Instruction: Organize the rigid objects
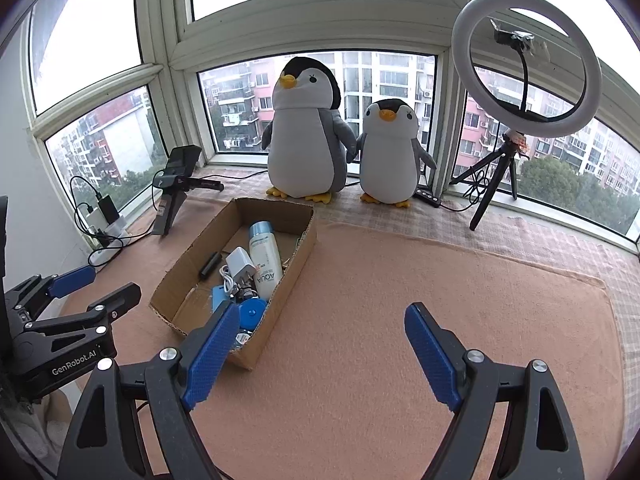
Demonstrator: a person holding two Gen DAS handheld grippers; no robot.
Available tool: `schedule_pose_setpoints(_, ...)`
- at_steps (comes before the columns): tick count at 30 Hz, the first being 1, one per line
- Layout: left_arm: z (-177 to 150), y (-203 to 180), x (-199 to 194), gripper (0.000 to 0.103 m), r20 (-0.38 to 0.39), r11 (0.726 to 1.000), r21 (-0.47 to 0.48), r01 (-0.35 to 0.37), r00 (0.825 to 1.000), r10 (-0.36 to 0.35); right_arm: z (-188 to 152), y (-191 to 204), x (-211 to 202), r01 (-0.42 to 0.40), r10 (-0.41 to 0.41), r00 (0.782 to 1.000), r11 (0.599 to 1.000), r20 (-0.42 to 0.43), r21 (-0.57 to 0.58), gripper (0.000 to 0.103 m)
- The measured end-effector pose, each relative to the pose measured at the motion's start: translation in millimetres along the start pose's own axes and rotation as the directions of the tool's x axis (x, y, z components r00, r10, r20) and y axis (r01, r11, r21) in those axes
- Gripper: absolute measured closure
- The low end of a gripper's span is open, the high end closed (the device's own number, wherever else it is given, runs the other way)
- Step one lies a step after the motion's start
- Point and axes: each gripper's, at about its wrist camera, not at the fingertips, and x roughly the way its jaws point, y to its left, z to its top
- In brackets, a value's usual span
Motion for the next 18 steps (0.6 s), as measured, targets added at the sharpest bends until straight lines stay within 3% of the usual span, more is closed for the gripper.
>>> schedule_pose_setpoints(18, 3.4, -1.3, -0.3, 0.029, 0.003, 1.000, -0.001, 0.008, 1.000, -0.008, -0.5, -2.3, 0.6, -0.003, 0.003, 1.000, 1.000, 0.001, 0.012, 0.021)
